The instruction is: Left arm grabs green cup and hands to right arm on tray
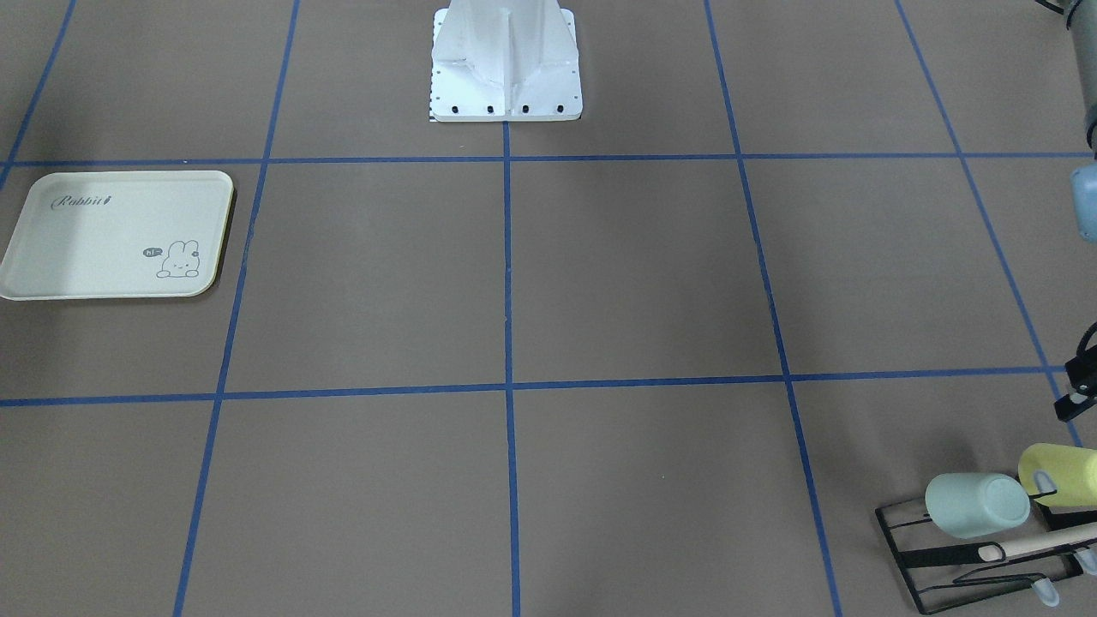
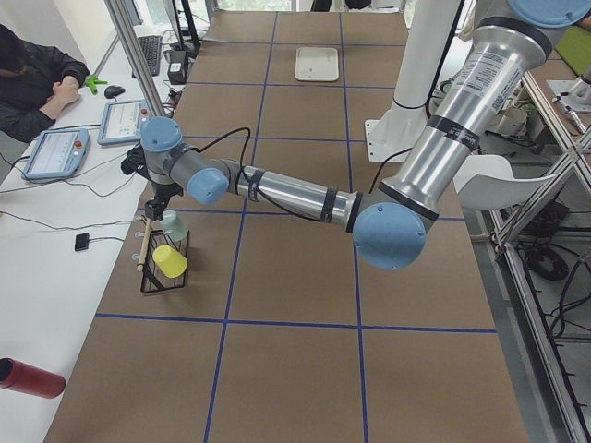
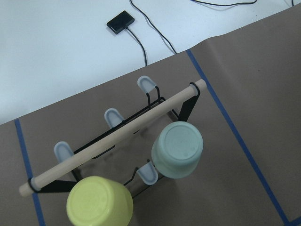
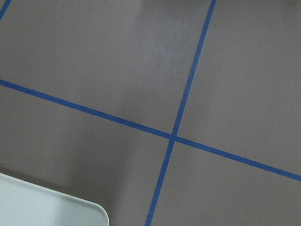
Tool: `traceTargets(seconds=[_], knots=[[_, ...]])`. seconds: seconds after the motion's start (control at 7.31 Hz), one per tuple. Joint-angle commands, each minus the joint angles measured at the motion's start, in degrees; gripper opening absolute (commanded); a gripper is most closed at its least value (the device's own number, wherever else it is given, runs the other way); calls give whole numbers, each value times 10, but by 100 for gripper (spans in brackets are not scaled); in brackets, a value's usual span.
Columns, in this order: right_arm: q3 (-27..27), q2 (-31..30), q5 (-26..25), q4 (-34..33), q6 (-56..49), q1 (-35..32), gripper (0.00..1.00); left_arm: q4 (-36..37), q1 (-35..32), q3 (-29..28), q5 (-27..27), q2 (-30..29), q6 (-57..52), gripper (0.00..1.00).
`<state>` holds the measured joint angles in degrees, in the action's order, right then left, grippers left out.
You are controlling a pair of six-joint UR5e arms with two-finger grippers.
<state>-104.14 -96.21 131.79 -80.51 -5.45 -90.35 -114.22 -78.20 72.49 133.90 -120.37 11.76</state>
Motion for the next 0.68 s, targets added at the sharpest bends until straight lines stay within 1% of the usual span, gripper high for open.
traceTargets(seconds=[0.0,0.14,0.27,0.55], knots=[[1,-4,8,0,0,0,100,-1,39,-47,-42,-36,37,100],[1,-4,8,0,0,0,100,-1,54,-59,-69,-49,51,100],[1,-5,8,0,0,0,100,-2,64,-85,-79,-63,56,100],[0,-6,9,0,1,0,100,-46,76,-124,-119,-66,57,100]])
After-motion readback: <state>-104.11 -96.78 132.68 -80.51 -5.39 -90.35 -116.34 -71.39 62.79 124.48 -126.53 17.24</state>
